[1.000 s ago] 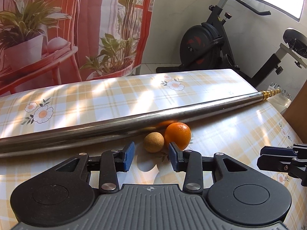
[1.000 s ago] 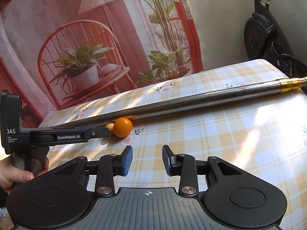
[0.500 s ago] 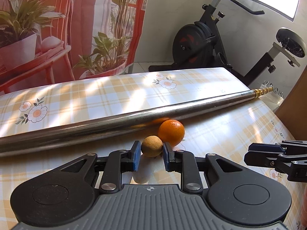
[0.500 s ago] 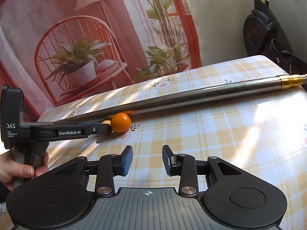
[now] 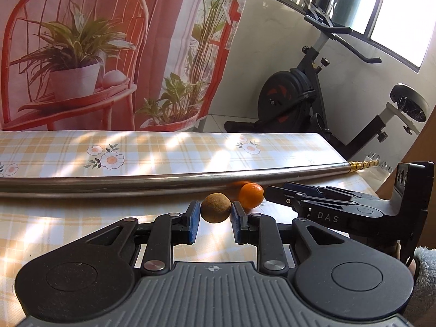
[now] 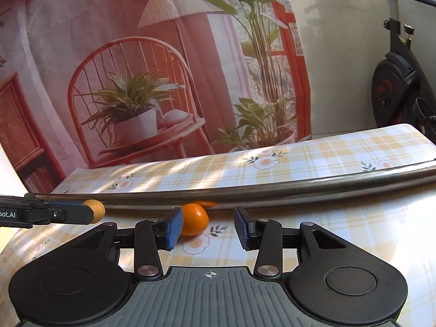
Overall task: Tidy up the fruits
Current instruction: 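Grasp the brown kumquat with the left gripper while the right gripper grasps the small mandarin, then carry both fruits to the plate and release them from both grippers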
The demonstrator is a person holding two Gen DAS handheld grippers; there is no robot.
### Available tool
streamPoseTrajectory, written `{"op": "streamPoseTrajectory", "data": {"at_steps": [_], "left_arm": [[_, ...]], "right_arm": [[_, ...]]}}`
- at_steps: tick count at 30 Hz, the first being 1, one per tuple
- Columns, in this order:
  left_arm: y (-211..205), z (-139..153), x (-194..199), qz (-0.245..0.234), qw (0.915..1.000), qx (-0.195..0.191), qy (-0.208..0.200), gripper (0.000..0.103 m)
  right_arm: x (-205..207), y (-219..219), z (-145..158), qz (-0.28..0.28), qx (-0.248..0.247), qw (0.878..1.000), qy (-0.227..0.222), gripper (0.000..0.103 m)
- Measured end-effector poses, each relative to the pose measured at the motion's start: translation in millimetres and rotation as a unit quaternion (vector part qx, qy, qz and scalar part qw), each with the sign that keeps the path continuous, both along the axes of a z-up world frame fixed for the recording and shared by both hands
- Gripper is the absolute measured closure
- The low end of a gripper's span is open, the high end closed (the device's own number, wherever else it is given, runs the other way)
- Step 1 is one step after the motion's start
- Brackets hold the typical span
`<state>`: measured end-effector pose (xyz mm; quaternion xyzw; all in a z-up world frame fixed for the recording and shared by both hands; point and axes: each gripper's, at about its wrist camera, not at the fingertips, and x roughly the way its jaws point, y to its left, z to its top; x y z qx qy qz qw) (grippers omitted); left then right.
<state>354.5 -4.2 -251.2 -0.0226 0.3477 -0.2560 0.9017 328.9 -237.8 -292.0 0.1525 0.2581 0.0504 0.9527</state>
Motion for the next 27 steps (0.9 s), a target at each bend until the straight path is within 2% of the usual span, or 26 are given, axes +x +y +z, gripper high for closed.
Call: {"op": "streamPoseTrajectory", "data": {"at_steps": [3,10,12,14,21,27], "left_arm": [[2,1,-2,0.002,1.0000,-0.001,-0.004,0.077],[16,-1,-8,0.014,0.9994,-0.029,0.013,0.077],[17,-1,-12,0.014,0.9994,-0.030,0.013,0.077],[19,-1,-14,0.015,0.9993,-0.031,0.014,0.077],[25,8,-35,0.016,0.9994,-0.031,0.007,0.077],[30,15,-63,0.021,0.9991,-0.037,0.004,0.077]], "right_arm": [[19,14,-5,0.016,-0.005,1.000,0.009,0.059],[47,39,-16,0.035,-0.032,0.998,0.042,0.057],[52,41,-19,0.038,-0.038,0.997,0.056,0.058],[54,40,-22,0.033,-0.040,0.997,0.061,0.067],[40,29,-21,0.021,0.020,0.998,0.062,0.068],[0,26,-7,0.018,0.048,0.998,0.047,0.068]]}}
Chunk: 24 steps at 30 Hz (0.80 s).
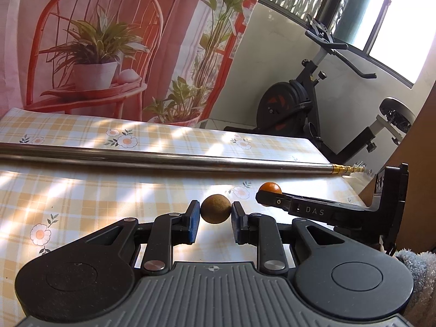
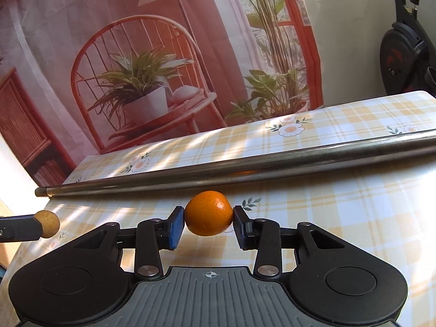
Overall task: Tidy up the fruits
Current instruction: 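Carry both fruits to the plate and release them from both grippers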
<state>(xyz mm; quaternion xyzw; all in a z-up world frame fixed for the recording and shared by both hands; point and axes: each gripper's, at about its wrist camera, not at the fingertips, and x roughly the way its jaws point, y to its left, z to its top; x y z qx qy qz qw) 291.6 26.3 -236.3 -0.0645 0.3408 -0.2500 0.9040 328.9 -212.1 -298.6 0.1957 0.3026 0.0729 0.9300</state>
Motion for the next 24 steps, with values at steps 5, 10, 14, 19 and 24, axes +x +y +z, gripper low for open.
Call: {"op": "streamPoseTrajectory", "data": {"at_steps": [5,10,14,19,24], "left_arm": [[4,2,-25,0.005,0.9999,-0.006,0.008,0.077],[9,4,-45,0.017,0.9996,-0.017,0.012,0.077],[9,3,-60,0.020,0.9997,-0.011,0.011,0.077],[6,1,-79,0.023,0.9996,0.000,0.014,0.077],[8,-4,-86,0.018,0.9996,0.014,0.016,0.077]], "right_arm": [[-46,7,14,0.013,-0.009,1.000,-0.018,0.068],[-89,17,28,0.023,-0.008,0.999,-0.036,0.068],[-119,24,34,0.028,0.005,0.999,-0.040,0.068],[-149,39,35,0.042,0.001,0.999,-0.032,0.068],[-169,51,36,0.049,0.000,0.998,-0.032,0.068]]}}
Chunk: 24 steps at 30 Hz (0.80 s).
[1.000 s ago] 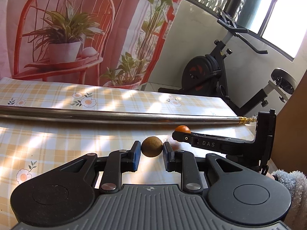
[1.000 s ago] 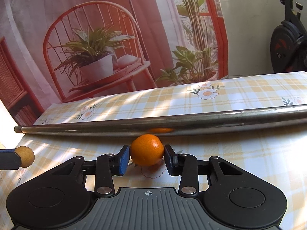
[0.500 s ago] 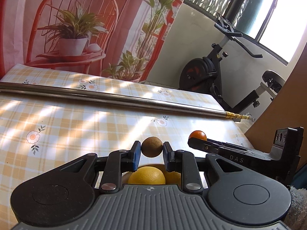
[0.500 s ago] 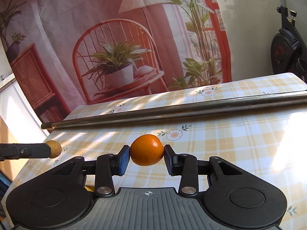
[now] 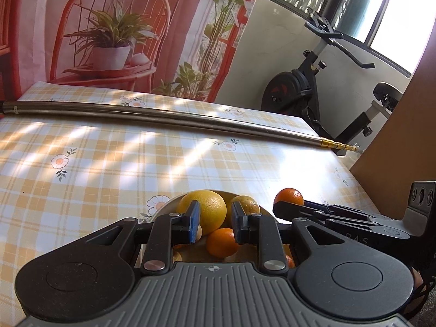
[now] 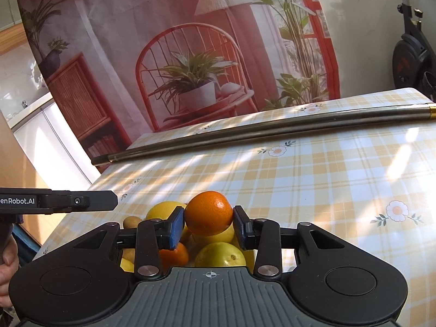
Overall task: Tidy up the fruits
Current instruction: 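Carry both fruits to the plate and release them from both grippers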
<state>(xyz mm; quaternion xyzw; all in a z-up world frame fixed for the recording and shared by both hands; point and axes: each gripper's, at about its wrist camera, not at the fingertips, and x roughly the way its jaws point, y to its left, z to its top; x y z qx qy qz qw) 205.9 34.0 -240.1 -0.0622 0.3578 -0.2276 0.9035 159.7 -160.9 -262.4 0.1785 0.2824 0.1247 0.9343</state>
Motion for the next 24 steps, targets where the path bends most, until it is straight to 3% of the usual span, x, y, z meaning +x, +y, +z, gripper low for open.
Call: {"op": "streamPoseTrajectory", "data": {"at_steps": [10,18,24], "left_arm": [[3,-8,-12,0.002,0.9999,0.007,0.015,0.077],[-2,-13,-18,0.001,0.9992,0.038,0.017,0.077],[2,-16,-18,0.003,0.9990,0.039,0.022,0.077]], "right_arm": [[-23,4,5,-0.003,0.012,1.000,-0.006,0.068],[-29,15,2,0.015,-0.005,1.000,0.014,0.068],[-27,28,-1,0.038,-0.025,0.998,0.031,0.068]]}}
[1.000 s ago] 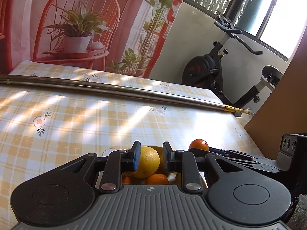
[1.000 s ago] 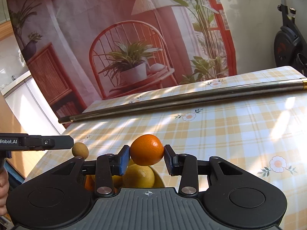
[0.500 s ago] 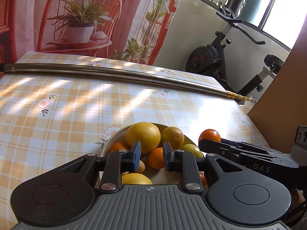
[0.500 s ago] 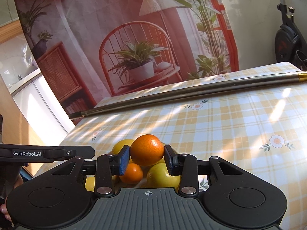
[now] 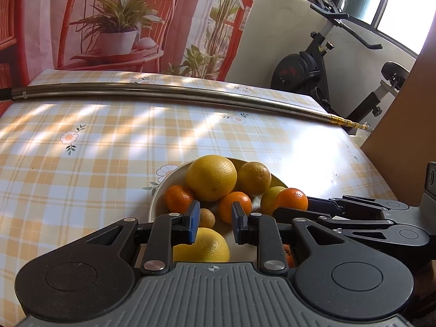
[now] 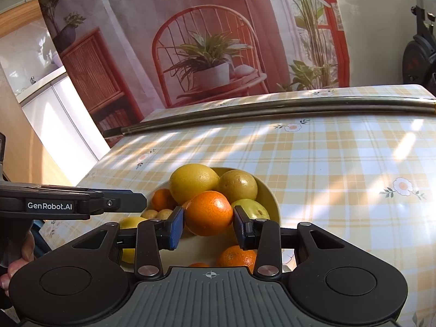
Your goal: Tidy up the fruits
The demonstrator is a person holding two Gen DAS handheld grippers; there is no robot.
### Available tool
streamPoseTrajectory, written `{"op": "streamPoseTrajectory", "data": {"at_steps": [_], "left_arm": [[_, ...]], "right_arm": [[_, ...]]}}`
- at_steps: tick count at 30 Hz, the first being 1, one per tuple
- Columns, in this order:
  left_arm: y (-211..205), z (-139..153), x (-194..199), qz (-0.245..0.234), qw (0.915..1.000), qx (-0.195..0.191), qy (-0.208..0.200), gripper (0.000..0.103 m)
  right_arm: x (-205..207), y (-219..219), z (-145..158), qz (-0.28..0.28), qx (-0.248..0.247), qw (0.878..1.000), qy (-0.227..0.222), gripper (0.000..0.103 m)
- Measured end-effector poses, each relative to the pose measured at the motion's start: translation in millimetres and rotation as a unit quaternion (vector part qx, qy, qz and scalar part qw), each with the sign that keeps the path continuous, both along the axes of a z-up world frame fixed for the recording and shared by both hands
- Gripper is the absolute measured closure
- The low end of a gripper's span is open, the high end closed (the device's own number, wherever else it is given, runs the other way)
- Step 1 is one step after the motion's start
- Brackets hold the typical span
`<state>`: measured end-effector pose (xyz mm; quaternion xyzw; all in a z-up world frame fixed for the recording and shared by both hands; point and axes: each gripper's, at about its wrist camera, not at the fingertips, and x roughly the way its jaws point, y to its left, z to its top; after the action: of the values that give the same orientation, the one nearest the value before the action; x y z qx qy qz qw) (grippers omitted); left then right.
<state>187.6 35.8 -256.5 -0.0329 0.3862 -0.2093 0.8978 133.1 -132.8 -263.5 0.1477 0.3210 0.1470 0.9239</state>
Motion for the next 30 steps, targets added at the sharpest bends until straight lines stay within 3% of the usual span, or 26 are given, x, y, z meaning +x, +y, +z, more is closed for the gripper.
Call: {"op": "streamPoseTrajectory", "data": {"at_steps": [18,30], "left_arm": [[8,-5,-3,0.014,0.9998,-0.009,0.010,0.077],[11,-3,-7,0.022,0.9997,-0.007,0.007,0.076]], "right_arm": [[5,40,4,0.045,-0.091,0.995,0.022,0.067],[7,35,-1,0.036,-0.087,0.995,0.044,0.067]]}}
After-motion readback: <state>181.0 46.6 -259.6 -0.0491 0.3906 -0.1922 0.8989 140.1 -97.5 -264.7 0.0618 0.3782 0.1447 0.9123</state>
